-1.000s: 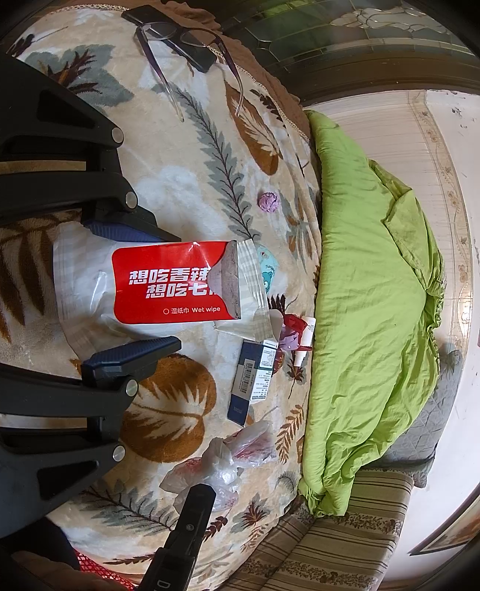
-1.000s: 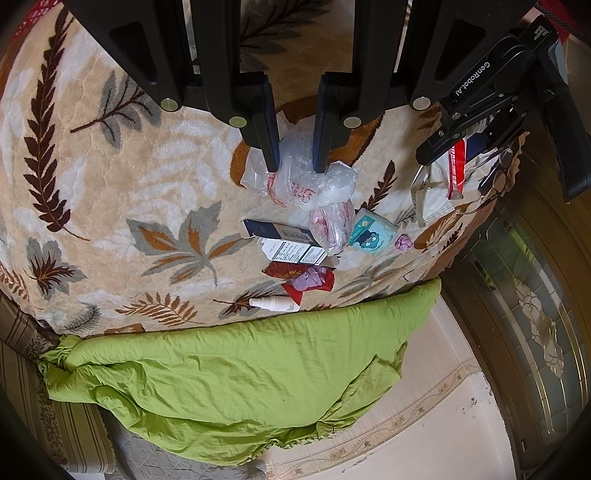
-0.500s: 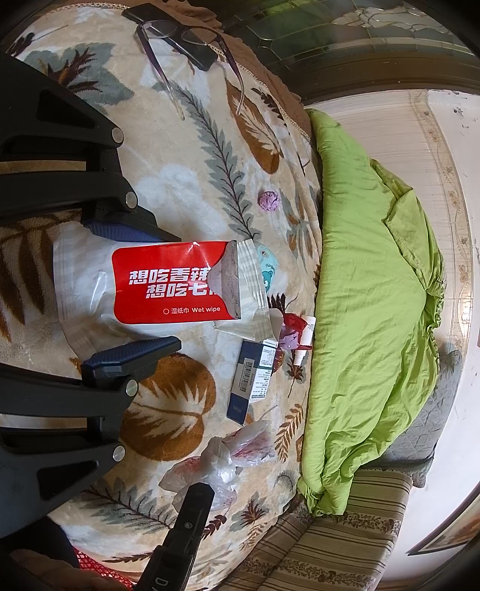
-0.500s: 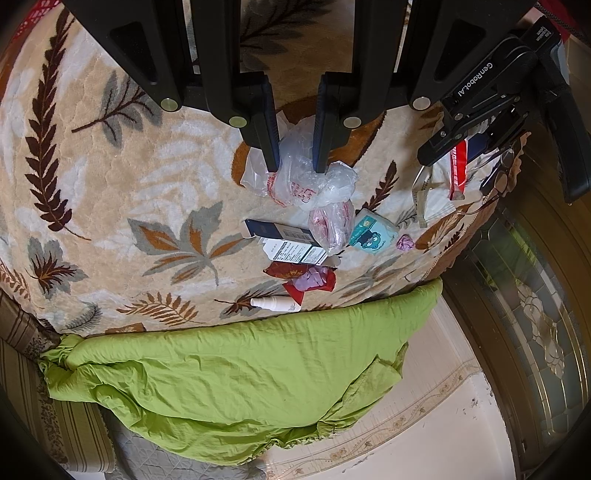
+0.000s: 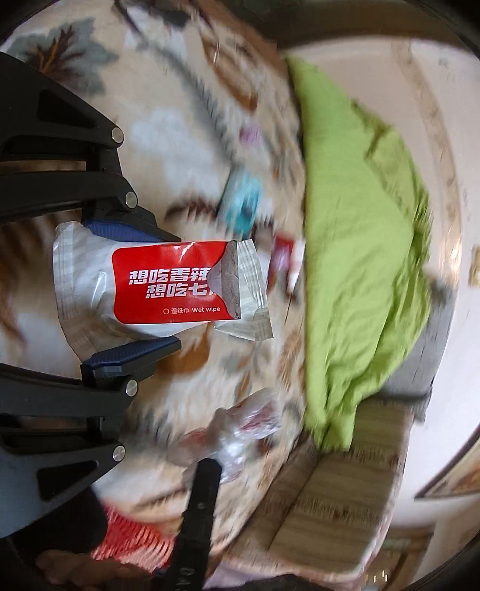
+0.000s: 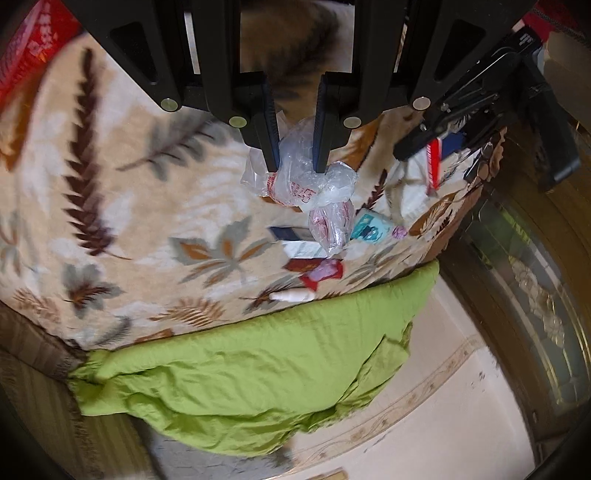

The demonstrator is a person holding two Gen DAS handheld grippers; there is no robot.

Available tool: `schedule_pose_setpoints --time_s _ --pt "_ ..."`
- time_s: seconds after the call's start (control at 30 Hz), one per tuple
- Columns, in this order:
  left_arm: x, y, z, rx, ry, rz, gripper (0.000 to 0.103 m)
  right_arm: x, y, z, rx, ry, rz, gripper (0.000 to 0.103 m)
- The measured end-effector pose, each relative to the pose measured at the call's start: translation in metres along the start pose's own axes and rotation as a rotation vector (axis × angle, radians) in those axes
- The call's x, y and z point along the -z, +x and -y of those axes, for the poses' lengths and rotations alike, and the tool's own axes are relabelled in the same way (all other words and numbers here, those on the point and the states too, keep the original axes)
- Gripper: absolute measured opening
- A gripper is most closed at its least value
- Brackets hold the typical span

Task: Collect trash
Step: 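Carry the packet and bag to the red basket and open both tools over it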

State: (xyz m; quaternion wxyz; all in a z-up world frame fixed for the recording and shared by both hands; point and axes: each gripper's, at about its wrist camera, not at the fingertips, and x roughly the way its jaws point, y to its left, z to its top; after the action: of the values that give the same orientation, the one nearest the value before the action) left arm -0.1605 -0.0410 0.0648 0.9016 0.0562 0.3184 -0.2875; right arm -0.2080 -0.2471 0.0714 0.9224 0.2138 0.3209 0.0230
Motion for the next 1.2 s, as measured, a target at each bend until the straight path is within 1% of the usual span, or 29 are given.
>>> schedule_pose_setpoints --time_s 0.07,0.13,0.17,0.23,0.27,0.3,0.33,0.47,0.5,0.57,0.6,0.67,0.73,0.77,0.8,0.83,0.87,0.9,0.93,0.97,1.0,1.07,1.13,1.2 --pt "0.001 0.000 0.016 0.040 0.025 -0.017 0.046 0.002 -0.023 0.017 0.030 0.034 0.018 0.019" --pt "0.000 -0.002 0.043 0.106 0.065 -0.039 0.046 0.005 -0.048 0.041 0.076 0.077 0.037 0.019" --pt "-0.002 -0.005 0.049 0.129 0.072 -0.041 0.046 0.006 -0.058 0.051 0.095 0.097 0.045 0.019" --pt "-0.007 -0.009 0.075 0.199 0.097 -0.050 0.046 0.011 -0.082 0.075 0.140 0.148 0.062 0.019" --pt "-0.011 -0.010 0.084 0.225 0.109 -0.051 0.046 0.014 -0.096 0.089 0.170 0.178 0.071 0.019" --pt "-0.015 -0.013 0.102 0.261 0.129 -0.051 0.046 0.019 -0.111 0.105 0.209 0.212 0.085 0.019" --pt "-0.018 -0.015 0.112 0.289 0.142 -0.053 0.046 0.022 -0.120 0.113 0.231 0.232 0.092 0.019" --pt "-0.031 -0.018 0.162 0.422 0.211 -0.083 0.046 0.041 -0.171 0.165 0.378 0.344 0.140 0.019" --pt "-0.033 -0.018 0.182 0.465 0.230 -0.098 0.046 0.044 -0.179 0.174 0.399 0.363 0.144 0.019" --pt "-0.037 -0.015 0.206 0.526 0.254 -0.125 0.046 0.053 -0.198 0.193 0.443 0.409 0.158 0.020" --pt "-0.038 -0.013 0.227 0.568 0.269 -0.146 0.046 0.058 -0.207 0.201 0.468 0.425 0.163 0.020" --pt "-0.037 -0.008 0.255 0.630 0.285 -0.190 0.046 0.067 -0.220 0.212 0.500 0.451 0.168 0.021" --pt "-0.032 0.000 0.284 0.678 0.310 -0.238 0.046 0.076 -0.228 0.219 0.512 0.474 0.166 0.021" --pt "-0.030 0.003 0.298 0.691 0.321 -0.253 0.046 0.082 -0.232 0.223 0.516 0.486 0.161 0.022" --pt "-0.028 0.007 0.305 0.700 0.326 -0.268 0.049 0.086 -0.234 0.226 0.522 0.497 0.155 0.022" --pt "-0.026 0.013 0.315 0.717 0.334 -0.295 0.055 0.090 -0.235 0.230 0.535 0.509 0.146 0.025" --pt "-0.024 0.017 0.321 0.727 0.339 -0.318 0.059 0.094 -0.237 0.233 0.541 0.519 0.143 0.031" --pt "-0.022 0.021 0.327 0.728 0.341 -0.337 0.066 0.096 -0.239 0.235 0.546 0.530 0.143 0.035" --pt "-0.022 0.024 0.329 0.726 0.337 -0.348 0.066 0.097 -0.241 0.237 0.549 0.538 0.146 0.041" --pt "-0.021 0.025 0.328 0.731 0.333 -0.354 0.066 0.096 -0.243 0.236 0.551 0.540 0.155 0.045" --pt "-0.020 0.025 0.325 0.739 0.329 -0.358 0.067 0.094 -0.244 0.235 0.554 0.535 0.164 0.046" --pt "-0.021 0.022 0.306 0.720 0.318 -0.353 0.069 0.087 -0.244 0.230 0.563 0.511 0.181 0.049" --pt "-0.025 0.019 0.283 0.692 0.292 -0.335 0.076 0.078 -0.240 0.222 0.540 0.481 0.195 0.051" --pt "-0.029 0.015 0.258 0.650 0.269 -0.301 0.078 0.066 -0.227 0.209 0.507 0.436 0.193 0.055"
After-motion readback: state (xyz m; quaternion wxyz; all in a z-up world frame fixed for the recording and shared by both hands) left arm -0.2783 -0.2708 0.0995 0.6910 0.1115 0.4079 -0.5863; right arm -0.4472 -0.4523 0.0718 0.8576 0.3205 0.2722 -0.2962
